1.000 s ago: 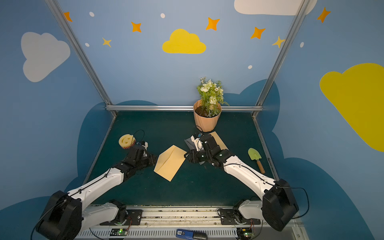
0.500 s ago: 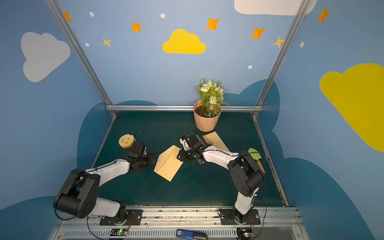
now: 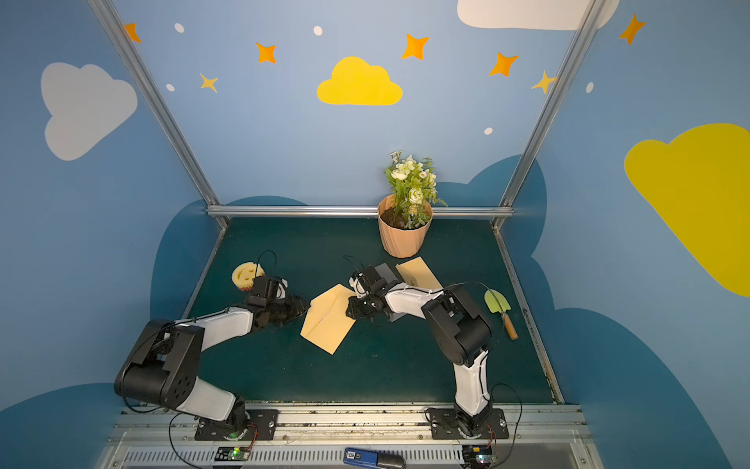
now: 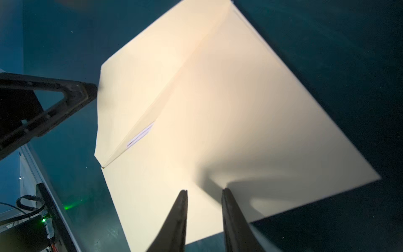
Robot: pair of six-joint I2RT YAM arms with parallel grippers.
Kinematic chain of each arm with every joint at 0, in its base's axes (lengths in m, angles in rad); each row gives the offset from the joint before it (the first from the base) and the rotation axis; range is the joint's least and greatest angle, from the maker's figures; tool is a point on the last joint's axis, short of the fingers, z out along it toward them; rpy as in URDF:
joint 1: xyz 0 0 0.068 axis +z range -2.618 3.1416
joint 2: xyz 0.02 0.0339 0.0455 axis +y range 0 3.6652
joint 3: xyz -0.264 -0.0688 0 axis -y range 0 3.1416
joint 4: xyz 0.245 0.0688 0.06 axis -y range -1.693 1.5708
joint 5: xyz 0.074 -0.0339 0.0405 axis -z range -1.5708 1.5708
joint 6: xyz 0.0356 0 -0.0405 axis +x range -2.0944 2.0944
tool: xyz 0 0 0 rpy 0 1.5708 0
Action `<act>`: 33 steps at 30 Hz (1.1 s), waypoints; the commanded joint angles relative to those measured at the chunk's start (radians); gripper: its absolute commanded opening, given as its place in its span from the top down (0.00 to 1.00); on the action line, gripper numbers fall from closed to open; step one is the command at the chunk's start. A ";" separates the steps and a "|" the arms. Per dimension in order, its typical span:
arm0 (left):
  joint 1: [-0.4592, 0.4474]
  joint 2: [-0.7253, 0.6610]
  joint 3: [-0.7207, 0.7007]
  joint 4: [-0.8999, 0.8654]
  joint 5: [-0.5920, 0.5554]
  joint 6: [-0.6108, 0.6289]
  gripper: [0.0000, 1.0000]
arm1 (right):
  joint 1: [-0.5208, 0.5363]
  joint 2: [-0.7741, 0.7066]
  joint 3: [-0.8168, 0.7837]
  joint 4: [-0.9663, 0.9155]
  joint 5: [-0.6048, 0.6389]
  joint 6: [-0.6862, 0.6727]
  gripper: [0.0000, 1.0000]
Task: Fold the letter paper in half and place it into the envelope
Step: Place the envelope at the center of the board, then fold the envelope flap on the envelope.
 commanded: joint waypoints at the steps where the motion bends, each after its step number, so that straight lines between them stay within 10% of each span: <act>1: 0.005 0.049 -0.034 -0.013 0.047 -0.004 0.48 | 0.002 0.032 0.024 -0.006 -0.007 -0.005 0.72; 17: 0.002 0.026 -0.091 0.177 0.315 -0.069 0.53 | -0.006 0.079 0.036 -0.004 -0.019 -0.013 0.74; 33: -0.193 -0.060 -0.055 0.005 0.210 0.004 0.52 | -0.022 0.097 0.043 0.019 -0.058 0.009 0.75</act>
